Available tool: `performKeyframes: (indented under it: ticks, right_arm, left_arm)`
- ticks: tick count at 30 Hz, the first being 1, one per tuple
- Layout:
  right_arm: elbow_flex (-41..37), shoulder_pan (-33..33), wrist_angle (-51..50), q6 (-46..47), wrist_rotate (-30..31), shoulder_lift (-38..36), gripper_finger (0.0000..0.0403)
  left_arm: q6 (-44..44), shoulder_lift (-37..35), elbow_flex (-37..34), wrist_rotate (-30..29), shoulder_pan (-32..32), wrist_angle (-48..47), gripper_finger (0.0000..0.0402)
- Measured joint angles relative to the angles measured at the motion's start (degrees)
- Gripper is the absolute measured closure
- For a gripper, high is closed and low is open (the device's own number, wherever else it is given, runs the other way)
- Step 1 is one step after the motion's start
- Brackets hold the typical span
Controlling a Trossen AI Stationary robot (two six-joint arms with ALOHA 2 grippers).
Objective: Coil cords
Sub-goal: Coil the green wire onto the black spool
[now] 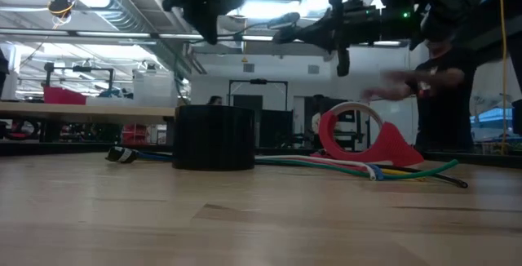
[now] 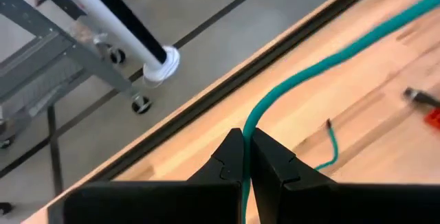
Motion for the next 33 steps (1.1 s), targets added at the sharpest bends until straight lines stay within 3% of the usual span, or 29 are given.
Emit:
performKeyframes:
  ticks: [6, 14, 24, 33]
  right_arm:
    - [0.00, -2.18, -6.66, -1.49, 0.20, -5.46, 0.0395]
    - [0.00, -2.49, -6.75, -2.84, 0.48, -8.96, 0.0395]
    - [-0.01, -2.49, -9.82, -1.12, 0.08, -9.03, 0.0395]
    - [0.00, -2.49, -10.28, -1.22, 1.40, -9.01, 0.0395]
  left_arm:
    - [-3.96, 0.02, 0.00, 0.00, -2.94, -3.74, 0.0400]
    - [-5.99, 2.85, 0.00, -0.44, -5.82, -1.97, 0.0400]
    - [3.49, 8.76, -0.09, -0.04, -5.31, 12.32, 0.0400]
    - [3.60, 8.79, -0.09, -0.15, -4.71, 13.60, 0.0400]
